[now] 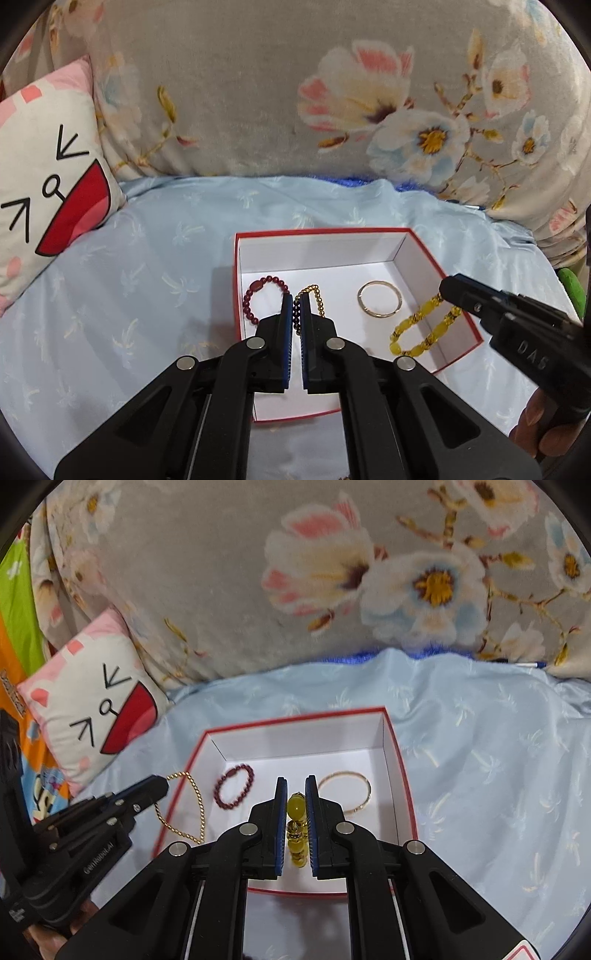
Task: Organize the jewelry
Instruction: 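Carry both bracelets into the red box and open both tools, then withdraw both open tools from the box back to the remaining bracelets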
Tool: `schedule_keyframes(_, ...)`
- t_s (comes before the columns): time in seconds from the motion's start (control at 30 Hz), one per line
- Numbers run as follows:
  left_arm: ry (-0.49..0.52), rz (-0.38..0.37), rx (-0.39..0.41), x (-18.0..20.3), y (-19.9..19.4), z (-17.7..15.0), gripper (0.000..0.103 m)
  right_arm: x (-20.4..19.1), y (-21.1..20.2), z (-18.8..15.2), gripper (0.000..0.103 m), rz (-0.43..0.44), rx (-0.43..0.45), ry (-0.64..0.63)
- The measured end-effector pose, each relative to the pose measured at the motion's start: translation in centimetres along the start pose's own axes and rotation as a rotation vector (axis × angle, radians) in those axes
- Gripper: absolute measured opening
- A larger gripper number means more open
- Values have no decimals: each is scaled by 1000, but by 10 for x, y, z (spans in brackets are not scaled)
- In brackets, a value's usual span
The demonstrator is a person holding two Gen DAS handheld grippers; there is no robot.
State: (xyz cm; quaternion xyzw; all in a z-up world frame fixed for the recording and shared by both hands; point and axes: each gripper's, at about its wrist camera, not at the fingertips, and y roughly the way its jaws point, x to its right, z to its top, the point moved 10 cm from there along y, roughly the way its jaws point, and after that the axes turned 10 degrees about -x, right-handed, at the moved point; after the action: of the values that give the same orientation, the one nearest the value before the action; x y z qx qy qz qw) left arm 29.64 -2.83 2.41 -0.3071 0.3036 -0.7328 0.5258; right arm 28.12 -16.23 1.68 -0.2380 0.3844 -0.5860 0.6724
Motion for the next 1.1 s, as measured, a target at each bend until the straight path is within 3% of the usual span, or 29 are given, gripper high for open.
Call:
schedule_keyframes(0.1, 1, 1, -14, -1, 10, -3, 4, 10, 19, -8, 10, -16, -35, 5)
schedule_keyframes(0.2, 11, 30, -14, -3, 17, -6, 7, 22, 24, -11, 27, -41, -31, 24)
schedule_keyframes(0.23, 7, 45, -12, -4, 18, -6, 18, 27, 22, -11, 38, -44, -21, 37)
schedule_keyframes(0.27, -2, 51, -8, -6, 17, -7, 40, 30, 20, -10, 44, -45, -12, 47)
schedule_keyframes(0.33, -32, 54, 15, -11, 12, -7, 55, 36, 12, -10, 45, -52, 9, 60)
schedule_keyframes(0.7, -68, 22, 53, -18, -28, -33, 56, 36, -35, -43, 46, -65, 55, 34)
schedule_keyframes(1.1, -104, -15, -22, -16, -47, -117, 55, 22, -63, -132, 46, -63, 4, 16)
